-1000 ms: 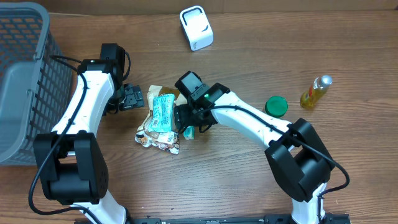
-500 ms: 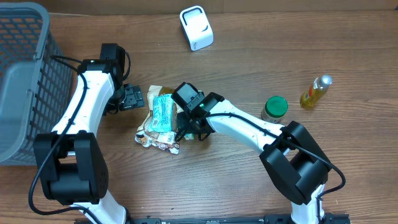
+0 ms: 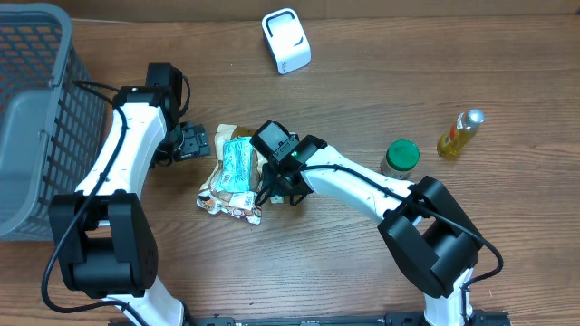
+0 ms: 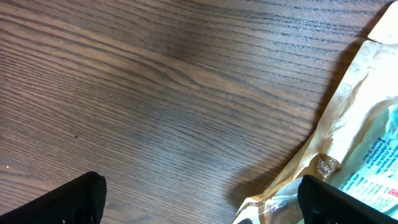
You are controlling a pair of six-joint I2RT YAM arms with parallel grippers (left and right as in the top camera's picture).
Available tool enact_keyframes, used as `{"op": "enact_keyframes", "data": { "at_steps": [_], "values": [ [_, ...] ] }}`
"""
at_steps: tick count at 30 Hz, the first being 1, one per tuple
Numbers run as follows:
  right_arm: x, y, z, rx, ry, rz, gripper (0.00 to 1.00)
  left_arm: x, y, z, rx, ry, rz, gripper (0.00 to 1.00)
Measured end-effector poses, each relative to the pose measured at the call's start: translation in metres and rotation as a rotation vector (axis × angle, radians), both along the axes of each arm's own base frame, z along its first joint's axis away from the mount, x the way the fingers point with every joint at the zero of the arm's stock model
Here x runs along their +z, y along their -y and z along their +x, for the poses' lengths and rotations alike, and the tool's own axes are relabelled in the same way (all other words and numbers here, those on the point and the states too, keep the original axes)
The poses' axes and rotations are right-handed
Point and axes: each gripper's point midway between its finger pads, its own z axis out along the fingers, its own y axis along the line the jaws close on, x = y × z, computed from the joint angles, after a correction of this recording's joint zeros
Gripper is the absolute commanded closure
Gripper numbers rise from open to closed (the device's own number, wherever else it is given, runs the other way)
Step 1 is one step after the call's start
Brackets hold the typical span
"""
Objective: Scan the item barcode
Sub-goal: 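Move the right gripper over the Kleenex pack by the bag and grasp it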
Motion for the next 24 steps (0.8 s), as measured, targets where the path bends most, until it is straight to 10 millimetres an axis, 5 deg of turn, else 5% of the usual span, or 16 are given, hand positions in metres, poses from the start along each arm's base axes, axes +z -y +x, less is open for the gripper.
{"op": "enact_keyframes", "data": {
  "at_steps": [14,18,24],
  "values": [
    [-0.007,-0.003,0.003,0.0,0.023,0.022,0.6,0.0,0.0,0.0,0.0,0.0,0.0,0.0],
    [-0.007,-0.002,0.003,0.002,0.022,0.02,0.71,0.0,0.0,0.0,0.0,0.0,0.0,0.01],
    [-0.01,0.014,0.003,-0.026,-0.006,-0.021,0.74,0.0,0.0,0.0,0.0,0.0,0.0,0.0]
  ]
}}
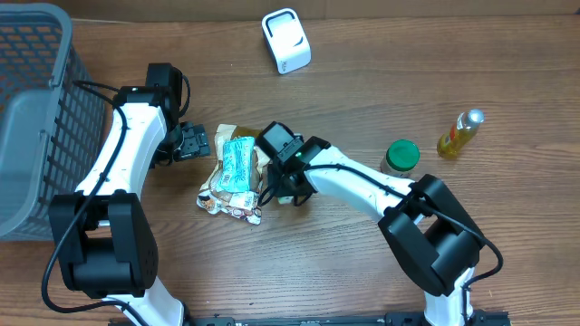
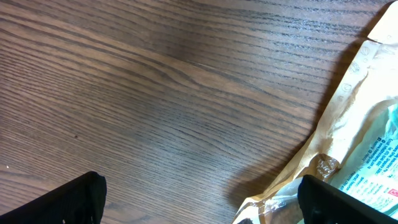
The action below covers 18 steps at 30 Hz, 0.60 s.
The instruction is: Scan the item barcode
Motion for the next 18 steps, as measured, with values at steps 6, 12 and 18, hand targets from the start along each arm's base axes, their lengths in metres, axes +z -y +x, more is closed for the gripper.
{"op": "enact_keyframes", "data": {
  "at_steps": [6,12,18],
  "values": [
    [0.01,0.032,0.017,-0.069,0.04,-0.068,0.74,0.0,0.0,0.0,0.0,0.0,0.0,0.01],
    [0.054,0.056,0.03,-0.113,0.176,-0.136,0.75,0.0,0.0,0.0,0.0,0.0,0.0,0.01],
    [0.067,0.076,0.033,-0.136,0.233,-0.221,0.75,0.0,0.0,0.0,0.0,0.0,0.0,0.0]
  ]
}}
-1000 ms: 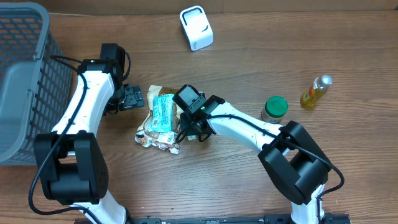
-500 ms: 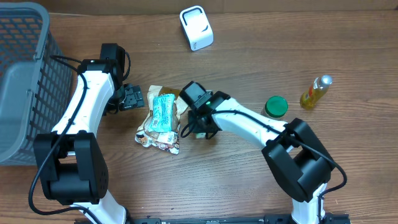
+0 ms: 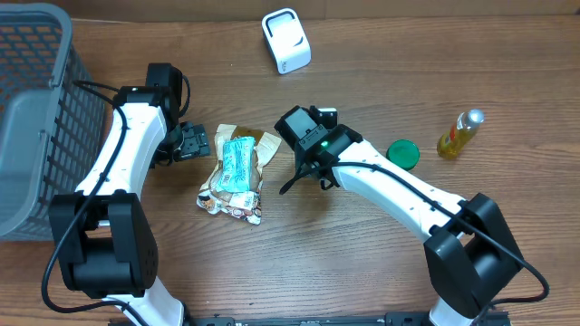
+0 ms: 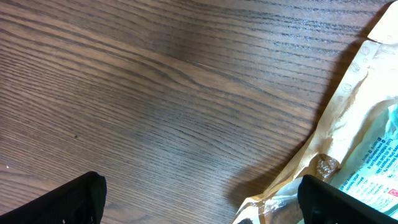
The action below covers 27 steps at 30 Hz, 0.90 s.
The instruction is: Scan the item barcode
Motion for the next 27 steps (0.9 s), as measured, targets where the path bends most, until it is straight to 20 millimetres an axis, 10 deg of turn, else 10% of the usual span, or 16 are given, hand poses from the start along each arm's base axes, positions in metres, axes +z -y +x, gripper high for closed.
{"op": "enact_keyframes", "data": {
  "at_steps": [27],
  "values": [
    [-0.0062,0.0064,0.0024,-0.01,0.026,-0.028,0.74,0.0,0.0,0.0,0.0,0.0,0.0,0.0]
  ]
}}
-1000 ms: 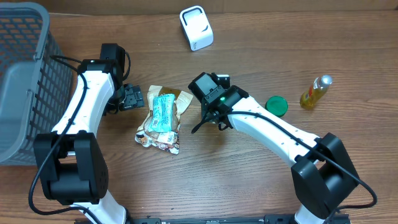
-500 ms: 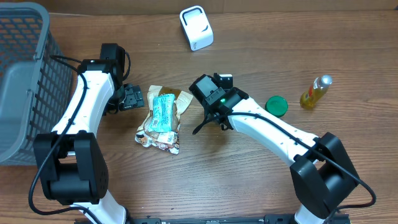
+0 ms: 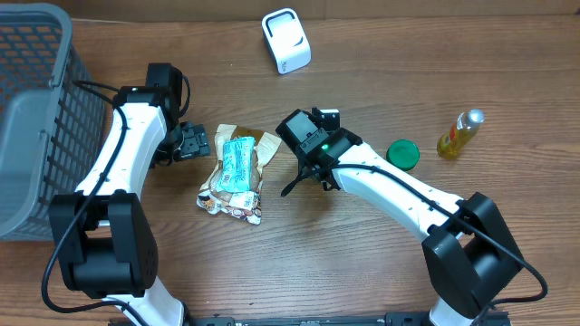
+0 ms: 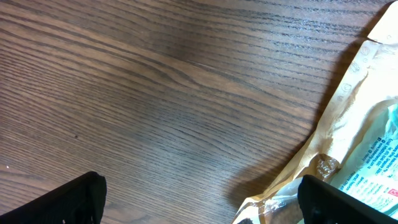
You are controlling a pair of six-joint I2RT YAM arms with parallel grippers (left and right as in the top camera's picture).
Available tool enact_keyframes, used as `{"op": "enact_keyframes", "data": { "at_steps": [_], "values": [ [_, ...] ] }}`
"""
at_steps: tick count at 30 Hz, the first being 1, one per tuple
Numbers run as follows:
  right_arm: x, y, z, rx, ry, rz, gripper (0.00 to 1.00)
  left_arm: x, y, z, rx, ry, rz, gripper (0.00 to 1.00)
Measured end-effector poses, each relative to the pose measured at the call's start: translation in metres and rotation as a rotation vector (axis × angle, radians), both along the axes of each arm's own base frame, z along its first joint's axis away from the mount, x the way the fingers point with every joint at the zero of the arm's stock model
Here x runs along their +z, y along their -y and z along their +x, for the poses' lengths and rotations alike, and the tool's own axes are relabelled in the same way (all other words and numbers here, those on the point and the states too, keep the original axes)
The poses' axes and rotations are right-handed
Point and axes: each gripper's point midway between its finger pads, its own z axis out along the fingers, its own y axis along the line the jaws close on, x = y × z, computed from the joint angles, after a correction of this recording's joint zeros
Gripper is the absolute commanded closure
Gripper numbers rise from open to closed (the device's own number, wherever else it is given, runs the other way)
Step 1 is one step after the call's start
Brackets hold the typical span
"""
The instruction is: Scan the item barcode
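A crinkled tan snack package (image 3: 234,170) with a teal label lies flat on the wooden table (image 3: 362,272); its printed side (image 4: 373,162) faces up. The white barcode scanner (image 3: 285,41) stands at the far edge. My left gripper (image 3: 193,142) rests just left of the package and is open; in the left wrist view its gripper (image 4: 202,200) has one fingertip (image 4: 74,199) over bare wood and the other beside the package's corner. My right gripper (image 3: 308,186) hangs open and empty just right of the package, apart from it.
A grey mesh basket (image 3: 32,109) fills the left edge. A jar with a green lid (image 3: 402,154) and a small bottle of yellow oil (image 3: 459,133) stand at the right, behind the right arm.
My right gripper has shifted very slightly beside the package. The package, the scanner and the left arm have not moved.
My right gripper first sat low on the package's right edge and stayed there at the second moment. By the third moment it had moved to the right, clear of the package, with nothing in it. The left gripper stayed open and still throughout.
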Motion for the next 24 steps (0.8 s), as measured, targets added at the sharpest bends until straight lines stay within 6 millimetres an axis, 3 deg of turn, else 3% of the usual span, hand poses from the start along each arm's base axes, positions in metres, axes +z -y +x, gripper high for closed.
{"op": "enact_keyframes", "data": {
  "at_steps": [6,10,20,24],
  "values": [
    [-0.002,-0.001,0.001,0.0,0.006,0.005,0.73,0.0,0.0,0.0,0.0,0.0,0.0,0.0],
    [-0.009,-0.001,0.001,0.0,0.016,0.013,0.67,0.0,0.0,0.0,0.0,0.0,0.0,0.01],
    [-0.02,0.003,-0.003,0.0,0.011,0.008,0.67,0.0,0.0,0.0,0.0,0.0,0.0,0.01],
    [-0.02,0.003,-0.002,-0.001,0.014,0.006,0.58,0.0,0.0,0.0,0.0,0.0,0.0,0.01]
  ]
}}
